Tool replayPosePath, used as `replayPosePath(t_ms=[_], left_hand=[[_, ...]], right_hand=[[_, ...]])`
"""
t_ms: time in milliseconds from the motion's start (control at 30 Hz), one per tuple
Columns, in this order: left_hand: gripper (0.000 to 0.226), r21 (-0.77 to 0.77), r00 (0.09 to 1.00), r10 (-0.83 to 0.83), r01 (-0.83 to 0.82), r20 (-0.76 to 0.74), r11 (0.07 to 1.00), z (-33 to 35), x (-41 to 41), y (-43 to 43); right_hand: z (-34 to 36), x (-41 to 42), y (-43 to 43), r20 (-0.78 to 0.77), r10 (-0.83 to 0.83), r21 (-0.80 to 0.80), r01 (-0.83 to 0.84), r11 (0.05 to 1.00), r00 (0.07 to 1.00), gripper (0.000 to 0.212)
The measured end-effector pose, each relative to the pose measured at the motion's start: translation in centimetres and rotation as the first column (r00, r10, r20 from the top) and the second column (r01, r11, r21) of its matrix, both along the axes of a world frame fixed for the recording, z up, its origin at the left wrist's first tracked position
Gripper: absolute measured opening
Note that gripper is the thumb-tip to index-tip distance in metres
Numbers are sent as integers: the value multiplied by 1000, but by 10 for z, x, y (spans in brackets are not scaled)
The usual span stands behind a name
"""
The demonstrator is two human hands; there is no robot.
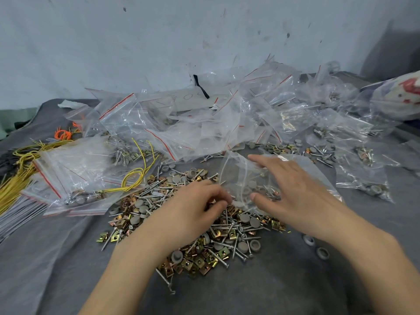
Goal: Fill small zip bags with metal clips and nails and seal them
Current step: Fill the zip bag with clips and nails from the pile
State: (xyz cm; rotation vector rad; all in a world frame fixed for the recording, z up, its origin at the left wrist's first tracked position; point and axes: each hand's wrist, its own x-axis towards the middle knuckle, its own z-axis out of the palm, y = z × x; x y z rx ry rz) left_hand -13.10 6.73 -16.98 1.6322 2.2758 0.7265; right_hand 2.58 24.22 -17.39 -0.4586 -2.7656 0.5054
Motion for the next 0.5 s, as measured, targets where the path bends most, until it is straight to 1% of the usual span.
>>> replayPosePath(t_ms=[67,100,167,333,500], left_hand=[[15,-5,993,0,-1,-121,1000,-4,2,-4],[14,6,988,12,-11,-152,1000,-6,3,-6],[12,20,982,26,-23,-187,1000,-8,5,-7],[29,-44,938,5,-22,-347,999,-12,10,-1],[31,-91,884,29,-81,-467,992,-15,16,9]], right_hand=[[-1,-1,-1,9,4,3,-4,1000,1000,72],[-1,-2,-1,15,3,6,-3,1000,1000,73],[-2,-3,-1,25,1,10,-1,1000,1000,75],[-3,-5,0,25,-2,10,2,1000,1000,76],[-4,-4,1,14,-5,-4,5,1000,1000,75]])
